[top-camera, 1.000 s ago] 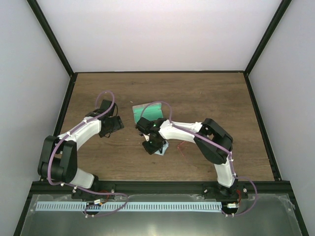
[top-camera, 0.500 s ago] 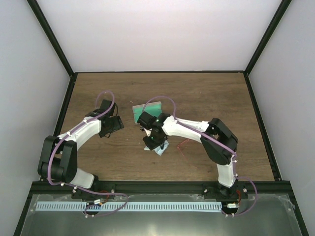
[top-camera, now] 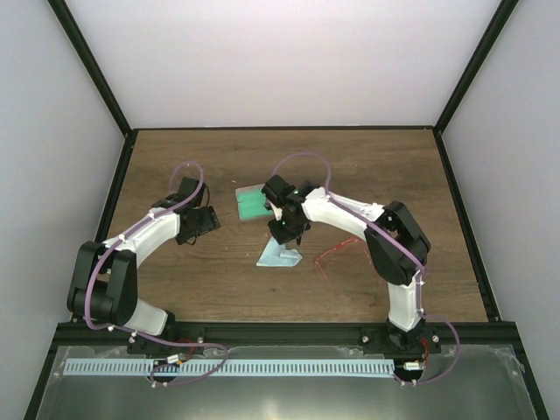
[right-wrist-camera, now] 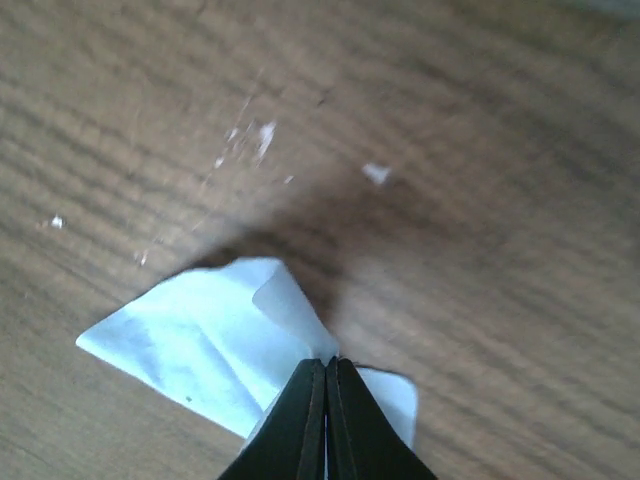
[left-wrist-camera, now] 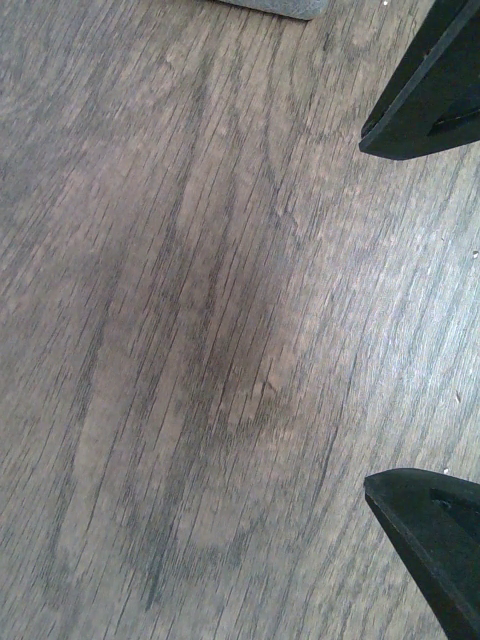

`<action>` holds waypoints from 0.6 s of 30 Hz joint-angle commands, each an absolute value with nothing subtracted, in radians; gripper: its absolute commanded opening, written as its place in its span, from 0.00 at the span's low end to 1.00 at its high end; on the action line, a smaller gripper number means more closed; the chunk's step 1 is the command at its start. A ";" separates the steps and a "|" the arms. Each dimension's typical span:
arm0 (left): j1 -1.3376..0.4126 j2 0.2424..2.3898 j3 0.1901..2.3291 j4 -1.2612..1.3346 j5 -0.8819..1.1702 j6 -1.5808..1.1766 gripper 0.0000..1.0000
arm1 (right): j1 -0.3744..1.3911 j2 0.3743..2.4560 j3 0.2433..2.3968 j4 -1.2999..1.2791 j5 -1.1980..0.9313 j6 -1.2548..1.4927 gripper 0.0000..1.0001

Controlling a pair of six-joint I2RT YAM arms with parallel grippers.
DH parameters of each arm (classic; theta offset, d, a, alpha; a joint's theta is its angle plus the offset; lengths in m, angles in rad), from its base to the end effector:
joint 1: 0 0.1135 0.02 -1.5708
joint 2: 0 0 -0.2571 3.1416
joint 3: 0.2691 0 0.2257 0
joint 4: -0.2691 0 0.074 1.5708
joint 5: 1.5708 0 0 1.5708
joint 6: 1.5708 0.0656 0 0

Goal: Organize the sunglasses
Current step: Adjust the glasses cleaning cloth at the center of the board.

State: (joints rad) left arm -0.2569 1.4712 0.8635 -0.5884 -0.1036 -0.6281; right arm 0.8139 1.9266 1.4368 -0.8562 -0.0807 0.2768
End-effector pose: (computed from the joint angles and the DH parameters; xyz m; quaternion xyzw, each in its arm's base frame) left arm 0.2515 -0.0591 0.1648 -0.1905 0.9626 -0.0337 0.1899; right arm 0.2439 0.2660 0.1692 -0.2678 0.9561 0.0924 0.0750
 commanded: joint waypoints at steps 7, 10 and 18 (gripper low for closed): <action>-0.256 1.472 0.854 -0.581 -0.099 -0.629 0.86 | 0.728 2.015 1.588 -0.870 0.003 0.255 0.04; -0.256 1.475 0.851 -0.577 -0.089 -0.629 0.86 | 0.723 2.038 1.629 -0.882 0.019 0.271 0.17; -0.291 1.459 0.825 -0.518 -0.015 -0.636 0.86 | 0.725 1.939 1.615 -0.890 0.117 0.356 0.33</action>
State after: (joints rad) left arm -0.2615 1.4715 0.8467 -0.5663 -0.0692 -0.6285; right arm 0.7280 2.0247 1.6081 -0.8810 0.0544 0.3058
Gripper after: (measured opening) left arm 0.864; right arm 0.345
